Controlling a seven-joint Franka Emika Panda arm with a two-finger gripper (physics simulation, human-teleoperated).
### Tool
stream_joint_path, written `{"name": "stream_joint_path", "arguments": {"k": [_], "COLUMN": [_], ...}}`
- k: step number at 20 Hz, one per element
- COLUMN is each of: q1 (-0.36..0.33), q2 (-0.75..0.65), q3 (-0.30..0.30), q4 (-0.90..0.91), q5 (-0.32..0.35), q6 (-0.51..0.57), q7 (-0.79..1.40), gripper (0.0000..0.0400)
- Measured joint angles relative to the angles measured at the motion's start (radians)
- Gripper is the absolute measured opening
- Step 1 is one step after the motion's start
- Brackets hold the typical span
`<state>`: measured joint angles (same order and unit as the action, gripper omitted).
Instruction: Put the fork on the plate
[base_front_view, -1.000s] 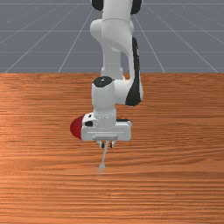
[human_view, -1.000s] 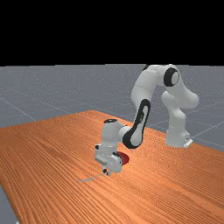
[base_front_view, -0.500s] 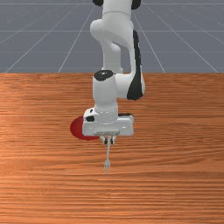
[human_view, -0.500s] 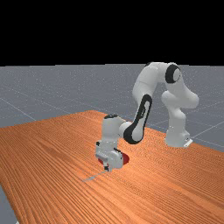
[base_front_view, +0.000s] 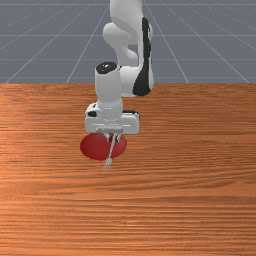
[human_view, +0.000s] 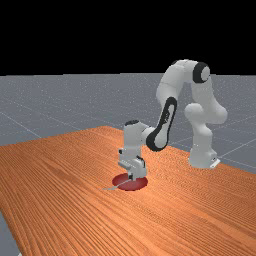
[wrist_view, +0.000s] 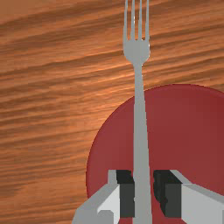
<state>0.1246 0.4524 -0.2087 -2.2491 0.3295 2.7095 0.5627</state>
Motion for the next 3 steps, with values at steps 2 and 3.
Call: {"name": "stream_joint_path", "arguments": {"k": [2, 3], "q1": [-0.007, -0.012], "q2": [-0.018, -0.018], "q3": [-0.028, -0.043], "q4": [-0.092, -0.13], "q5": [-0.007, -0.012], "q6": [0.003, 0.005], "q7": [0.007, 0.009], "gripper": [0.008, 0.0079]}}
